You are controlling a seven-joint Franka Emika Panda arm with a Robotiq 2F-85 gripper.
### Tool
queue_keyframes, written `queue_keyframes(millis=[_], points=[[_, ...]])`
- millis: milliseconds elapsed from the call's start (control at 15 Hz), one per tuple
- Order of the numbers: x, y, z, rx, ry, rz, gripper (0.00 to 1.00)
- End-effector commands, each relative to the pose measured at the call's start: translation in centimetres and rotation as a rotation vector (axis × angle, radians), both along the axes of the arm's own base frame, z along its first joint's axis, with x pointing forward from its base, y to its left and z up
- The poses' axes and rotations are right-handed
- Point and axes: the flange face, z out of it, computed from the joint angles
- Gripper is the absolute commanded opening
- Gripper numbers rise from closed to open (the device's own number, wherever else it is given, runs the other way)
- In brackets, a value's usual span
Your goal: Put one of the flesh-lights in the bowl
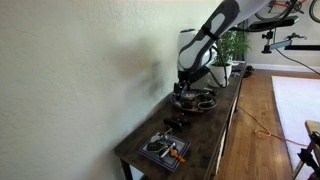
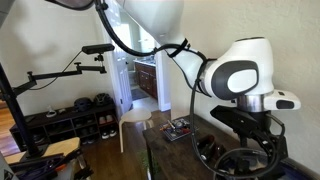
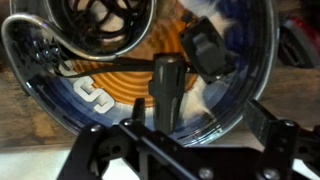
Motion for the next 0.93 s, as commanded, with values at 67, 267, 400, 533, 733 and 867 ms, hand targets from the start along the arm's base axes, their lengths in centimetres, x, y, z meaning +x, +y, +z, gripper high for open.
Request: queue_keyframes(millis=[67, 267, 400, 533, 733, 867], points=[[-4.0, 4.0, 4.4, 0.037, 0.052, 0.026, 1.0], [-5.1, 6.4, 6.0, 0.052, 0.057, 0.049, 1.0], [-5.8, 7.7, 6.7, 0.064, 0.051, 0.063, 1.0], [-4.0, 7.2, 5.8, 0.061, 0.04, 0.072, 1.0], [-4.0, 7.5, 5.8, 0.063, 0.039, 0.077, 1.0], [-4.0, 7.3, 5.6, 0.063, 0.042, 0.074, 1.0]])
